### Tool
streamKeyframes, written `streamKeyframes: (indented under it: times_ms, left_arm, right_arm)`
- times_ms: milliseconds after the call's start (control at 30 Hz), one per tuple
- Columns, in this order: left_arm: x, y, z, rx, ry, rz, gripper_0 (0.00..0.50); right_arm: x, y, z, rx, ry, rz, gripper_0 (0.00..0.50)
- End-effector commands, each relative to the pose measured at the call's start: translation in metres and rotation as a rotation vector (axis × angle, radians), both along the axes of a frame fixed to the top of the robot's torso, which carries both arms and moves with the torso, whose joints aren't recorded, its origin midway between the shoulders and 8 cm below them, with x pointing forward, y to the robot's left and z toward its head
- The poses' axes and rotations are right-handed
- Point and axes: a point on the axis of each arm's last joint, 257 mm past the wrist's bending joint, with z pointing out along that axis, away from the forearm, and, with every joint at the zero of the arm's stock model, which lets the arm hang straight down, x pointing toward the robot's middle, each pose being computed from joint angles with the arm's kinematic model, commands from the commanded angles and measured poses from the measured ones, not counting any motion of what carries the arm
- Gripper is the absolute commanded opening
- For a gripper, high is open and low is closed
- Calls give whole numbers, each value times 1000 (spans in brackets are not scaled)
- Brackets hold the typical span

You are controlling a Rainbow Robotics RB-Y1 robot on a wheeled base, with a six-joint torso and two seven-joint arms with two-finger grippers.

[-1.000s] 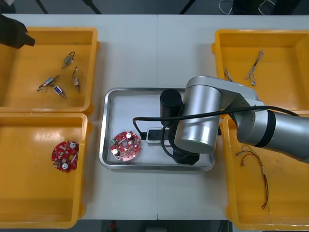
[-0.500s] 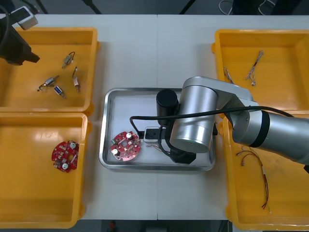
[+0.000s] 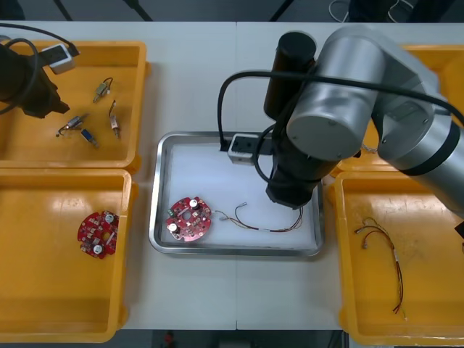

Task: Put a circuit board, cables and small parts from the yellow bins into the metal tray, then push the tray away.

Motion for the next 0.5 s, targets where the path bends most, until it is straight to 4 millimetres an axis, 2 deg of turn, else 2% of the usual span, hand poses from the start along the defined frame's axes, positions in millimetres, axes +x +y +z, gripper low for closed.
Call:
streamKeyframes:
  times_ms: [33, 267, 333, 500]
  left_arm:
    - [18, -15, 9, 81, -57, -57, 500]
    - [18, -7, -7, 78, -36, -28, 500]
    - [17, -8, -14, 92, -23, -34, 500]
    - [17, -7, -16, 100, -24, -33, 500]
  right_arm:
    - [8, -18, 40, 104, -33, -193, 500]
    - [22, -43, 65, 241, -43, -455, 500]
    - [26, -56, 70, 275, -50, -554, 500]
    - [32, -85, 78, 339, -56, -740, 500]
